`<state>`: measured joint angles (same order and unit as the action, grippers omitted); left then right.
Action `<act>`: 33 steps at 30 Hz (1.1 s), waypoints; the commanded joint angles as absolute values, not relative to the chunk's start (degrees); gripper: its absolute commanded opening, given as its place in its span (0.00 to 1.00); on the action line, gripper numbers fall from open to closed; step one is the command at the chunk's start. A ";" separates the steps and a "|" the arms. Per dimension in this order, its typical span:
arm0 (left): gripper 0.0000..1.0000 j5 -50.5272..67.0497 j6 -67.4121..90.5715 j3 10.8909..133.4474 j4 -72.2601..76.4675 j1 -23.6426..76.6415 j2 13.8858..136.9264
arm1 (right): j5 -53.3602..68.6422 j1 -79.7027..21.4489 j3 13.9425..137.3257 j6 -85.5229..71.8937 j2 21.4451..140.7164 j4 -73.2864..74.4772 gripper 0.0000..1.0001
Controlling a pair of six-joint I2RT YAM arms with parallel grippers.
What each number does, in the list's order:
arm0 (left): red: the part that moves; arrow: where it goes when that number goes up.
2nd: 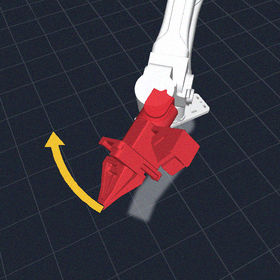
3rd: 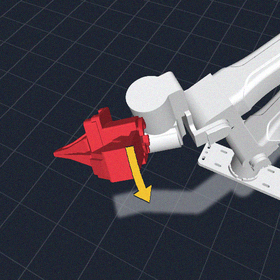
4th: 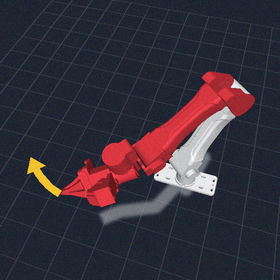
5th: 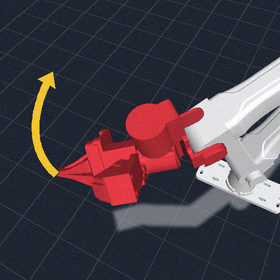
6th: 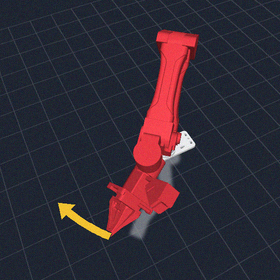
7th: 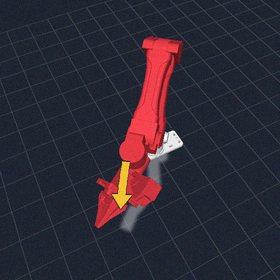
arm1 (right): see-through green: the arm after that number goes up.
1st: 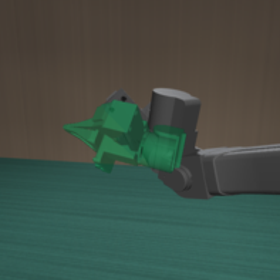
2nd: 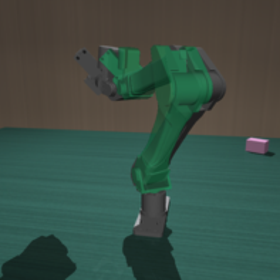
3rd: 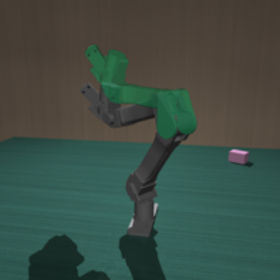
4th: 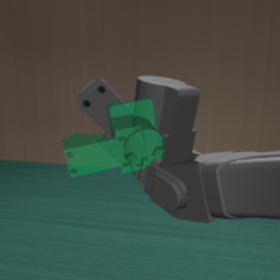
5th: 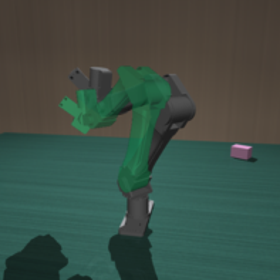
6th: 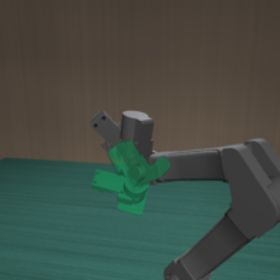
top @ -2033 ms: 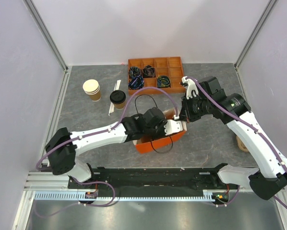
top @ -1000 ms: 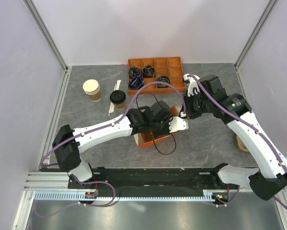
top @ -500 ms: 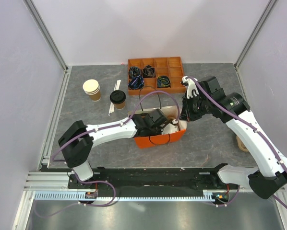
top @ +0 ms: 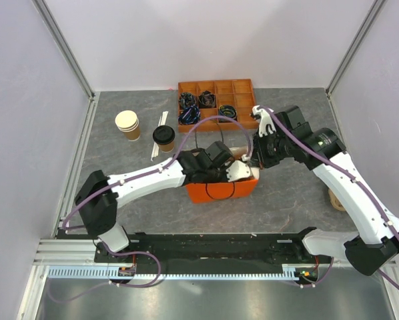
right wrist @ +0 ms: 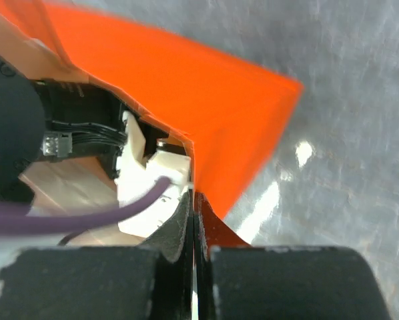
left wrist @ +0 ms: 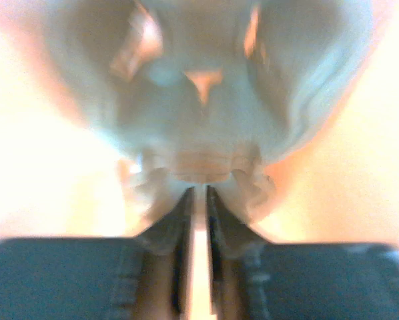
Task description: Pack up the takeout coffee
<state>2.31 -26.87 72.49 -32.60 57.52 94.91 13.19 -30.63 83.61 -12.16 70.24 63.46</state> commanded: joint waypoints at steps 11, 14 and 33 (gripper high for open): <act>0.46 6.94 -20.48 84.98 -31.73 58.36 82.27 | 12.22 -31.02 80.95 -10.11 66.97 59.50 0.00; 0.47 7.64 -21.35 84.38 -32.25 58.53 80.60 | 11.87 -30.94 79.81 -9.76 65.57 58.36 0.00; 0.37 13.97 -16.97 77.60 -17.16 59.50 65.84 | 10.37 -30.94 72.61 -5.81 55.74 52.56 0.00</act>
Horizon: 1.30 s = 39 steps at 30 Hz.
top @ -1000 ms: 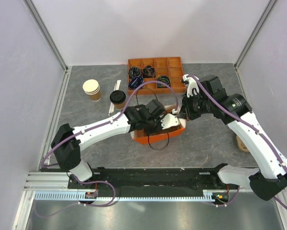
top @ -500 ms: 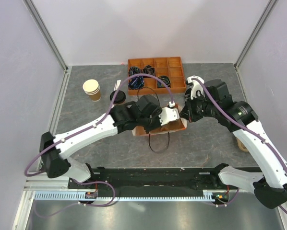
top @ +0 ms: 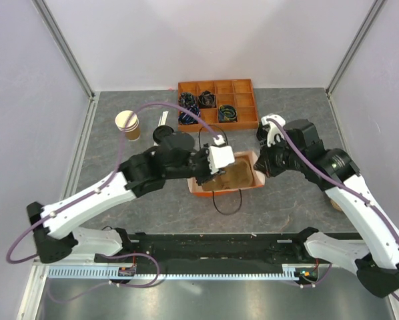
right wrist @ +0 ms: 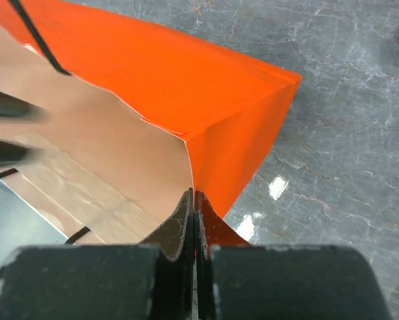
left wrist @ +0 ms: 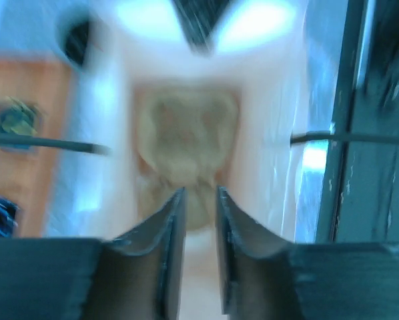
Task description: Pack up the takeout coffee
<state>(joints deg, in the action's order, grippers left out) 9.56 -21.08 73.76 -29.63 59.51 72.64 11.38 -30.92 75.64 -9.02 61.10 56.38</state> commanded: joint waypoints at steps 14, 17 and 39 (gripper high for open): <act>0.64 4.40 -16.00 87.19 -12.04 58.63 64.87 | 10.28 -30.94 67.14 2.11 42.62 49.04 0.00; 0.64 4.13 -10.67 86.48 -14.22 54.77 64.77 | 9.24 -30.94 70.92 1.15 46.92 53.60 0.00; 0.71 28.65 -7.81 74.35 -25.75 39.99 56.78 | 18.12 -30.85 77.87 18.19 57.93 58.28 0.00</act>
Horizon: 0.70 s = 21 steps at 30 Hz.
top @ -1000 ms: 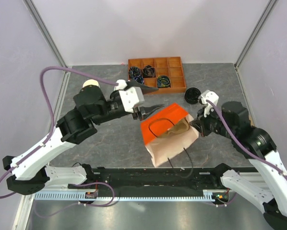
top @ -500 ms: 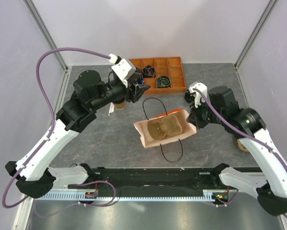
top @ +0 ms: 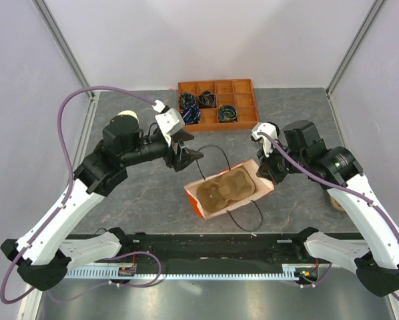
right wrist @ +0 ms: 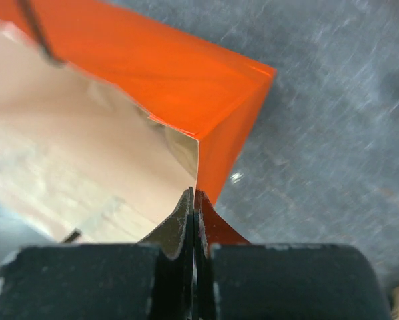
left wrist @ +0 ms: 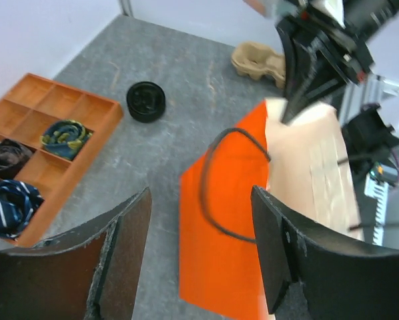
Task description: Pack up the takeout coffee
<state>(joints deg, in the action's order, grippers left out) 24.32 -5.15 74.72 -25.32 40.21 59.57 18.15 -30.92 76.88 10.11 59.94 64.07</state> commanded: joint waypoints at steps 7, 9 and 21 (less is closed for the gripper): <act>0.72 30.67 -14.59 75.50 -25.23 40.52 56.16 | 11.28 -31.03 92.61 20.84 61.34 62.48 0.00; 0.71 31.46 -15.46 76.20 -25.14 41.48 56.43 | 10.02 -31.03 93.86 19.60 62.05 64.68 0.00; 0.69 11.10 -31.90 92.11 -34.63 66.68 65.64 | -8.35 -36.04 95.98 9.41 69.96 71.89 0.00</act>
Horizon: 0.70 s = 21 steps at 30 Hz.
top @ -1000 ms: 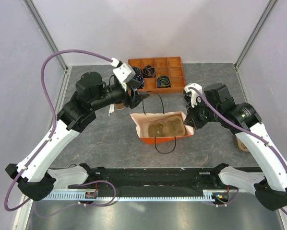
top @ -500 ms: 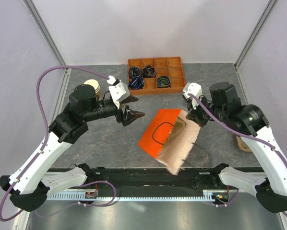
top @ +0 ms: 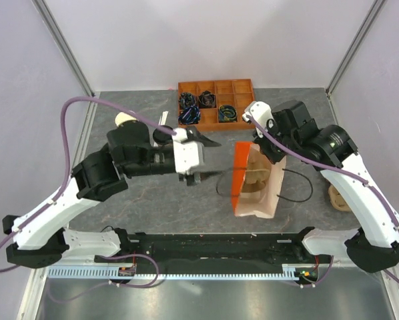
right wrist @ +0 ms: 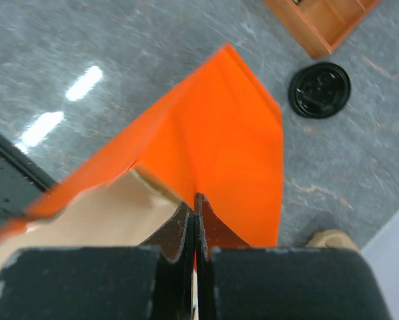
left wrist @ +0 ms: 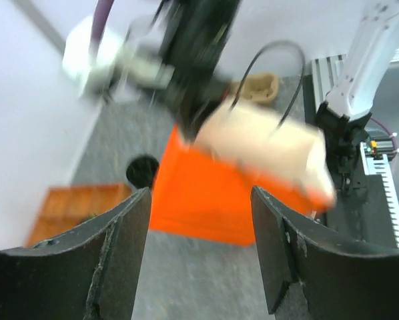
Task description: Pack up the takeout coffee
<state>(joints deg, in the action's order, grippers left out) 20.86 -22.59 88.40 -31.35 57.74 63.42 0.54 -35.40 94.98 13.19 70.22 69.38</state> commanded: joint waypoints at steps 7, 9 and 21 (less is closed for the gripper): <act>0.63 -2.81 -39.62 90.27 -32.26 80.32 72.59 | -4.22 -36.12 95.10 7.03 69.96 71.72 0.00; 0.63 -4.21 -41.30 89.04 -29.99 80.86 73.82 | -3.26 -36.04 95.27 6.77 69.87 71.37 0.00; 0.59 -15.73 -48.60 86.93 -28.74 83.85 87.01 | -0.53 -36.12 95.63 5.98 70.05 72.16 0.00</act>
<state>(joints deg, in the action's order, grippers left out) -9.93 -45.06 87.72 -31.18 83.48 84.62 -1.85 -35.88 94.98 7.73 70.76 71.20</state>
